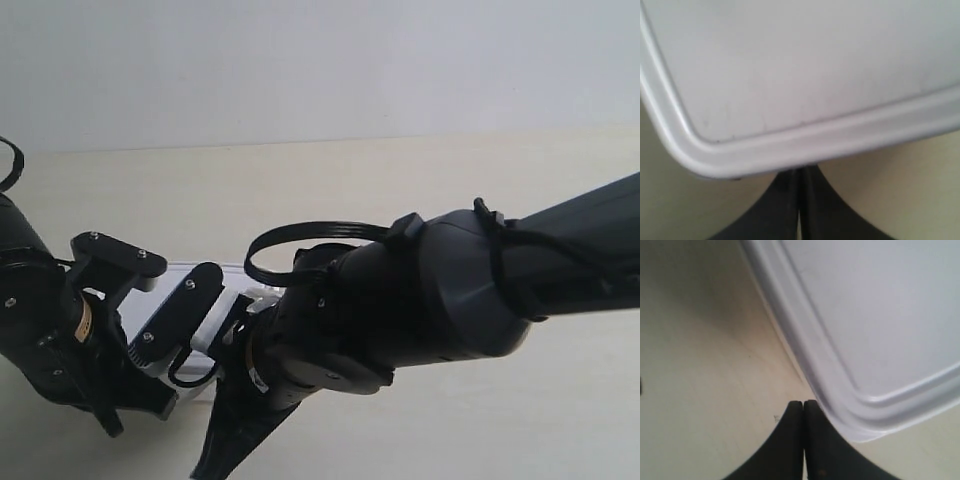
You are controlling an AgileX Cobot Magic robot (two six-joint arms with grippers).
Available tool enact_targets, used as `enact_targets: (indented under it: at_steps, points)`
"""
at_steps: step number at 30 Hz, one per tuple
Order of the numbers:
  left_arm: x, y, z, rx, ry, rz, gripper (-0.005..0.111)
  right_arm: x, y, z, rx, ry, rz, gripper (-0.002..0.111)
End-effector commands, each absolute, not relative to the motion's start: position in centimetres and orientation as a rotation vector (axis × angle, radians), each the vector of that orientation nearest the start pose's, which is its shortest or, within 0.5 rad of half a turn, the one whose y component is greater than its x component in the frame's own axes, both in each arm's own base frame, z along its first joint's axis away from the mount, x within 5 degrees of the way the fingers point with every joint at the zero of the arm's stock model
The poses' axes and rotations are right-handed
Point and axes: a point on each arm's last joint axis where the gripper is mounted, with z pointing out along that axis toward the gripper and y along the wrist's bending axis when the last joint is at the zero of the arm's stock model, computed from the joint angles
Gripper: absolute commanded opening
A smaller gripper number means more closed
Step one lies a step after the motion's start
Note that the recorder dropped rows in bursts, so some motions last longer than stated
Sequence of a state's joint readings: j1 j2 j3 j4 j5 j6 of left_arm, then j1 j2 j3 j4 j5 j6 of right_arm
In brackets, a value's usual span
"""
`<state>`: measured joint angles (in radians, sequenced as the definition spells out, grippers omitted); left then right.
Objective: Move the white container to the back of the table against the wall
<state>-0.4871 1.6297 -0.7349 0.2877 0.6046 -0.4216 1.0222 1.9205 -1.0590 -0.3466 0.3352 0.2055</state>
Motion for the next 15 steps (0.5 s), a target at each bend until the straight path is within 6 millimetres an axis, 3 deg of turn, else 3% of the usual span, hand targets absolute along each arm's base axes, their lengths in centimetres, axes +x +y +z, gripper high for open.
enact_targets:
  at_steps: [1, 9, 15]
  points:
    - [24.5, -11.0, 15.5, 0.391, 2.847, 0.155, 0.000, 20.3, 31.3, 13.7, -1.421, 2.212, 0.154, 0.000]
    - [25.5, -11.6, 15.8, 0.357, 2.822, 0.132, 0.000, 20.5, 31.5, 13.9, -1.423, 2.176, 0.169, 0.000]
    - [25.9, -11.7, 14.5, 0.378, 2.837, 0.159, 0.000, 22.2, 31.4, 14.1, -1.327, 2.228, 0.165, 0.000]
